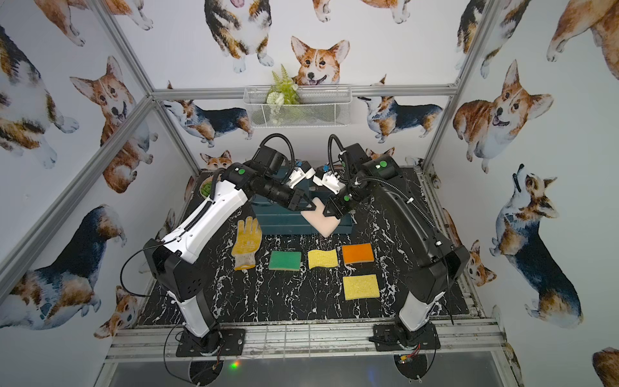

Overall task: Take the sponge out of the drawer
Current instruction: Pick up the sponge from the drawer.

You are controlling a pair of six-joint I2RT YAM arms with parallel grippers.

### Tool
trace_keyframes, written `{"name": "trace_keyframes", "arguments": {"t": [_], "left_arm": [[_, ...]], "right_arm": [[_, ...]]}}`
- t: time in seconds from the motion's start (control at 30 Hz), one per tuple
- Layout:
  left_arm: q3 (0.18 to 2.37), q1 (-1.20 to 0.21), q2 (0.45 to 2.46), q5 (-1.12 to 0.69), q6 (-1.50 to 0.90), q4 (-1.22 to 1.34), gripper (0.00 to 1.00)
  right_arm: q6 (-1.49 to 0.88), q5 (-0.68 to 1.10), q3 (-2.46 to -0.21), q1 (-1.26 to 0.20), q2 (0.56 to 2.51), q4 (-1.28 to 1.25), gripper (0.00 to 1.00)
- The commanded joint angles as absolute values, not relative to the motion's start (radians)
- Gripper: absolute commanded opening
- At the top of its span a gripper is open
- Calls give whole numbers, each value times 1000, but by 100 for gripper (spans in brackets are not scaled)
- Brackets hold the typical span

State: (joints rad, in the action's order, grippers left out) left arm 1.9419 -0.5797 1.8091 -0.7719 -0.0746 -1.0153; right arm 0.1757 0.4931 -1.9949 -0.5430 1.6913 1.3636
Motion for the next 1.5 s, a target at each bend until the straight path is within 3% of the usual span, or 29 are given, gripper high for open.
{"name": "trace_keyframes", "arguments": {"t": [0.0,0.07,0.1,0.23,0.43,0.53,0.93,1.1,1.47], "left_arm": [[1922,-588,1790,-774,-90,-1007,0],[1899,-588,1772,-745,-122,-980,0],[1889,-588,1764,-730,-136,-968,0],[1785,-593,1688,-633,-278,-830,0],[1559,-638,1516,-497,-494,-587,0],[1481,-675,1454,-430,-574,-520,0],[1195,-845,1277,-160,-848,-432,0],[1019,-985,1210,-3,-1043,-367,0],[739,-1189,1229,166,-1310,-163,0]], "right_arm": [[139,480,-1988,-546,1673,1279,8],[115,447,-1982,-545,1663,1251,15],[97,419,-1979,-545,1657,1235,25],[30,313,-1934,-537,1603,1151,47],[-155,60,-1749,-513,1428,918,62],[-248,-17,-1630,-502,1324,792,75],[-352,16,-1400,-498,1128,746,79],[-374,21,-1338,-498,1052,764,79],[-400,46,-1225,-496,957,807,80]]}}
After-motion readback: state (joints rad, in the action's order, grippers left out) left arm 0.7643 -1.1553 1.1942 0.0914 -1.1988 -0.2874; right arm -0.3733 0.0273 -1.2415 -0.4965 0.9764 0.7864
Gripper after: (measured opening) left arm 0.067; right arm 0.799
